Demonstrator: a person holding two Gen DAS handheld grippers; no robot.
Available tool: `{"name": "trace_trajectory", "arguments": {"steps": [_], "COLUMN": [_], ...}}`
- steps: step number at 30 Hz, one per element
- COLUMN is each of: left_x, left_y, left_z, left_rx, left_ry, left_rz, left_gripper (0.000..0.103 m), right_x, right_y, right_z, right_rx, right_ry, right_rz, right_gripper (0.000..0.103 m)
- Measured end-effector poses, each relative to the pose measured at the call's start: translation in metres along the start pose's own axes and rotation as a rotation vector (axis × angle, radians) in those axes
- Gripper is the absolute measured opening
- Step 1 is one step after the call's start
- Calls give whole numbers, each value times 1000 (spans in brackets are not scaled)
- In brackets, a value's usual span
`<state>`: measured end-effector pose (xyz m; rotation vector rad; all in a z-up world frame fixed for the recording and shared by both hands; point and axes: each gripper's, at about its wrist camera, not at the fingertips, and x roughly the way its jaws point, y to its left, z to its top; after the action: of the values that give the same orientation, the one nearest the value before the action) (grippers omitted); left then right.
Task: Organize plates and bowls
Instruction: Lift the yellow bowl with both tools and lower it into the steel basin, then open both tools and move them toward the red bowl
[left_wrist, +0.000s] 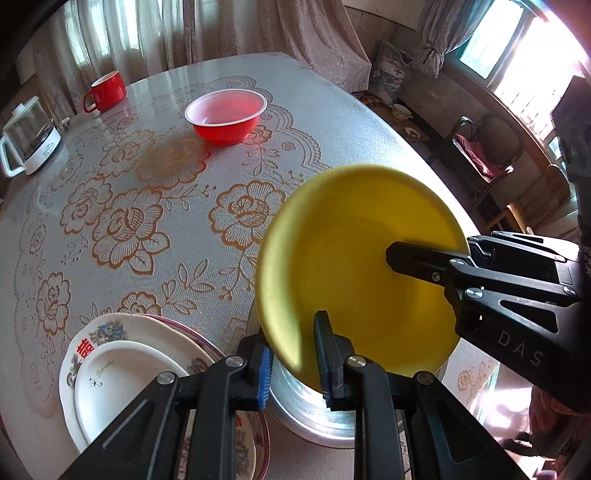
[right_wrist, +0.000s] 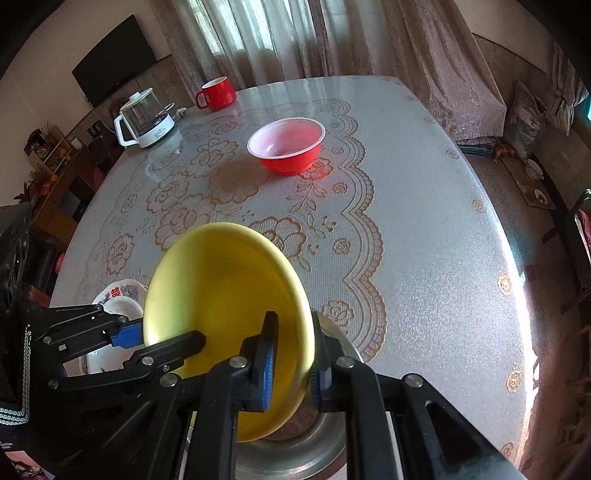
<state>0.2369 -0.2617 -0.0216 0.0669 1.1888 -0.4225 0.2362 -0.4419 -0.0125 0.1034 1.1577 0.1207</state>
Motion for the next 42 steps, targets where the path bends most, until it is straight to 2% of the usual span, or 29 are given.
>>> {"name": "trace_trajectory", "arguments": {"steps": [8,14,18,22,34,36,39,40,41,42], "left_x": [9,19,26,31,42,42,40,39,36,33], "left_y": [-7,-17,-21,-25,-27,-26,-27,-28,-31,-33], "left_z": [-28,-37,-36,-35,-27,-24,-21,-20,-19,-18], "left_rx": [12,28,35,49,67,64,75,81,93,103], "left_ry": [61,88,97,99,104,110,106,100,94,89], "left_rz": [-20,-7,13,47,124,117,106,106,109,99], "left_gripper": [22,22,22,22,25,27,36,42,54,61], "right_x": [8,21,28,41,60,61,59,56,53,50], "right_y": [7,2,-3,-4,-3,-4,-3,-2,-1,0], "right_z": [-33,-48,-50,-49,-48,-47,-45,-44,-43,-42], "right_rx": [13,10,-6,-35,-85,-78,-84,-92,-98,-107], "right_ry": [64,116,132,163,208,216,218,211,204,197], "right_rz": [-17,-20,-27,-72,-92,-82,-82,-78,-76,-79], "right_gripper": [14,15,15,15,19,19,23,27,32,33]}}
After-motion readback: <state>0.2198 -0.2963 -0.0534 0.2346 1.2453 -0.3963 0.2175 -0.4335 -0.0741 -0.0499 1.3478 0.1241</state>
